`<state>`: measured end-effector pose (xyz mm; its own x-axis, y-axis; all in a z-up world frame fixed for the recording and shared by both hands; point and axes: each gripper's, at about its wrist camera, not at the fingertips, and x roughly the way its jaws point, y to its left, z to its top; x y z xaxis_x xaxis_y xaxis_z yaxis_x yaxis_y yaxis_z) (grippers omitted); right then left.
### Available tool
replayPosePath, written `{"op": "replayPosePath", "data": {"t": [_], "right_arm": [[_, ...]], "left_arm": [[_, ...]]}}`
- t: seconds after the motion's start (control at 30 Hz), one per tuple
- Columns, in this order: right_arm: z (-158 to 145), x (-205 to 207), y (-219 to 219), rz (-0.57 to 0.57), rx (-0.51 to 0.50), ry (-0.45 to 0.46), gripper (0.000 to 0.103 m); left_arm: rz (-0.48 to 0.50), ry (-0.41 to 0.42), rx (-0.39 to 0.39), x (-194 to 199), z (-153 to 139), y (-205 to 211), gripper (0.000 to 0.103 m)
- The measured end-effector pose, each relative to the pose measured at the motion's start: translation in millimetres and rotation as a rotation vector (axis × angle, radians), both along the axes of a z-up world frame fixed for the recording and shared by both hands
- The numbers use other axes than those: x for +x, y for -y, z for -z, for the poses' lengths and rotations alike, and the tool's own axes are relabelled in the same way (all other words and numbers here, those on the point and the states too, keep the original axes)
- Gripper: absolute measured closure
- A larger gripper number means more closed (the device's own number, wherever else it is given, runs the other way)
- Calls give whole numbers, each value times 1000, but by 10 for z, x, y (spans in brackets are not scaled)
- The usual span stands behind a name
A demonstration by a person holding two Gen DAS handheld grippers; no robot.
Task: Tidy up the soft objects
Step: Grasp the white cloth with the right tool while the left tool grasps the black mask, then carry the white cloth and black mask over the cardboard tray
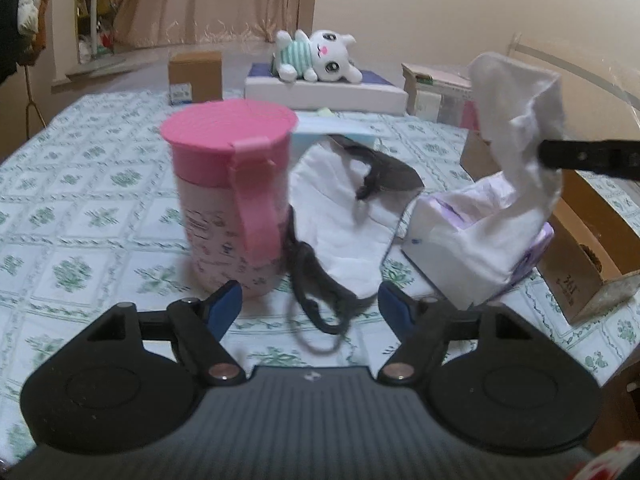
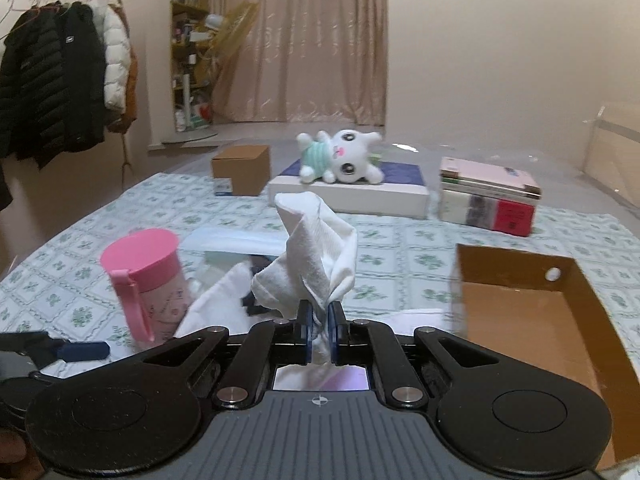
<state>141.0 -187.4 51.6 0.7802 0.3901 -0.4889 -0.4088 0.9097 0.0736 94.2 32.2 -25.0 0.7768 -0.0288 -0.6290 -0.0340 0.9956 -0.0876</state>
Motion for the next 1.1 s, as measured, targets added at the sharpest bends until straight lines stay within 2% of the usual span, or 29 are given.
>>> {"op": "replayPosePath", "data": {"t": [0.13, 0.3, 0.37, 0.5, 0.53, 0.63, 0.97, 1.1], "right_arm": [[16, 22, 123, 27, 3, -7, 95], [79, 58, 240, 49, 5, -23, 95], [101, 75, 265, 56, 8, -25, 95], [130, 86, 290, 61, 11, -30, 95], [133, 83, 294, 61, 12, -31, 95], [129, 75, 311, 64, 15, -32, 95], [50, -100, 337, 61, 20, -19, 95], [32, -172, 323, 61, 24, -18, 95]], "left_arm": [[2, -21, -1, 142, 137, 117, 34], [3, -47, -17, 300, 275, 218, 44], [2, -54, -22, 350, 312, 241, 56], [-2, -62, -39, 422, 343, 251, 73], [1, -65, -41, 427, 348, 249, 83], [14, -70, -38, 391, 342, 233, 92], [176, -119, -7, -195, 181, 107, 94], [199, -155, 8, -479, 157, 16, 94]]}}
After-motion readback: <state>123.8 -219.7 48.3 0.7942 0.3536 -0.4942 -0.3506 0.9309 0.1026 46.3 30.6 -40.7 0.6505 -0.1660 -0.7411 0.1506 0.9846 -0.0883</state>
